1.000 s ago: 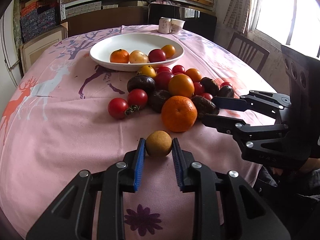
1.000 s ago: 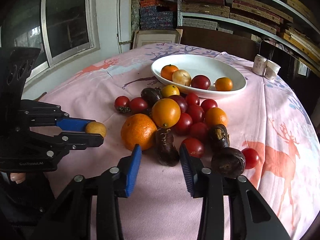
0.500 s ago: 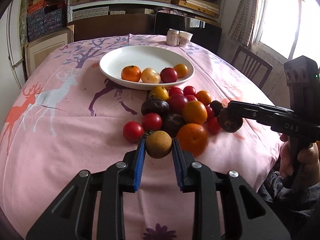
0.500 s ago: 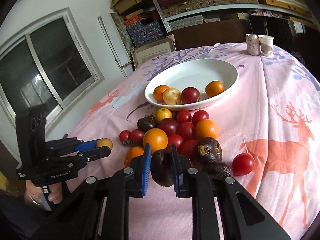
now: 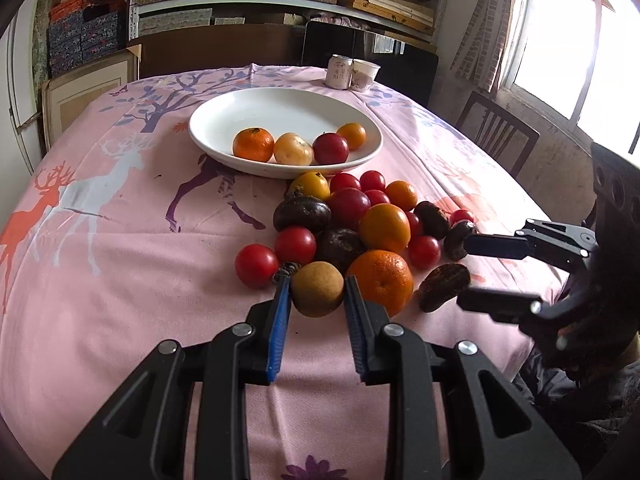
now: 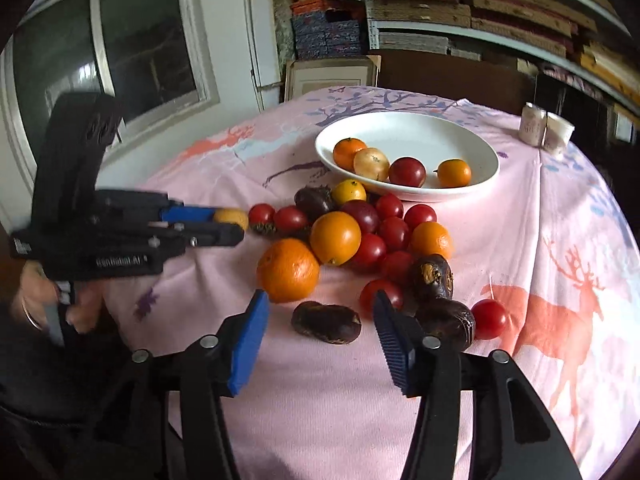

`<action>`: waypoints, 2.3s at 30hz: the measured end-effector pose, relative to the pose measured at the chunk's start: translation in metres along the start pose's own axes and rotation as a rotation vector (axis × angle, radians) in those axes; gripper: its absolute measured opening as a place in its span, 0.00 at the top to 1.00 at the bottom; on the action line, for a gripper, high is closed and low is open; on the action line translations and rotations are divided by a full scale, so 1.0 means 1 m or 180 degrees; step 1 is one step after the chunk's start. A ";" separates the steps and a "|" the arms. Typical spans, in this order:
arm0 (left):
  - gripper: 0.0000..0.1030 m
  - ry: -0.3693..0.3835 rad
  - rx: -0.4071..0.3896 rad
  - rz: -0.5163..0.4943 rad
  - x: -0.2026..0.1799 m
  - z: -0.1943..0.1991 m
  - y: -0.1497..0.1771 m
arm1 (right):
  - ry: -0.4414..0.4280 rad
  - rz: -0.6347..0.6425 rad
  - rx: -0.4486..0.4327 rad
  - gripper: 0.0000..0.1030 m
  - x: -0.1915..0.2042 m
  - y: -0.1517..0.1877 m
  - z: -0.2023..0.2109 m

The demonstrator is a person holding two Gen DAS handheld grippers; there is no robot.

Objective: Organize fruits

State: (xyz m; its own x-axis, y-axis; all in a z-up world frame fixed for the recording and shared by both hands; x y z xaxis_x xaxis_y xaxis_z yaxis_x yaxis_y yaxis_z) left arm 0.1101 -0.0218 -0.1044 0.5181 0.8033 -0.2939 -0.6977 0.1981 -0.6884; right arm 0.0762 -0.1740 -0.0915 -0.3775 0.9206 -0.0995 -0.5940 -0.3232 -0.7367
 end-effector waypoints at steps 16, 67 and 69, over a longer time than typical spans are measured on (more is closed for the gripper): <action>0.75 -0.0057 0.0007 -0.0066 -0.004 0.003 0.006 | -0.0091 -0.0362 0.0253 0.57 -0.007 0.034 -0.023; 0.32 -0.0406 -0.0197 0.0285 0.086 -0.084 -0.166 | 0.0091 -0.1163 0.0110 0.43 -0.121 -0.132 -0.122; 0.32 -0.0466 -0.0243 0.0246 0.085 -0.072 -0.160 | 0.0152 -0.1125 0.0061 0.42 -0.122 -0.126 -0.112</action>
State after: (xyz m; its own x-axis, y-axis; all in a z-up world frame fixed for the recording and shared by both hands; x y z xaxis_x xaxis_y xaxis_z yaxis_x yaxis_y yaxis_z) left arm 0.3018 -0.0255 -0.0673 0.3829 0.8887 -0.2522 -0.6903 0.0938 -0.7174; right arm 0.2768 -0.2211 -0.0612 -0.1131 0.9853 0.1279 -0.6953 0.0134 -0.7186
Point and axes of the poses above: each gripper's, at about its wrist camera, not at the fingertips, and z roughly against the way its jaws point, x to its left, y to its underside, the point moved 6 cm from there along -z, roughly the way its jaws point, and after that the axes turned 12 degrees about y, right-handed, at the moved point
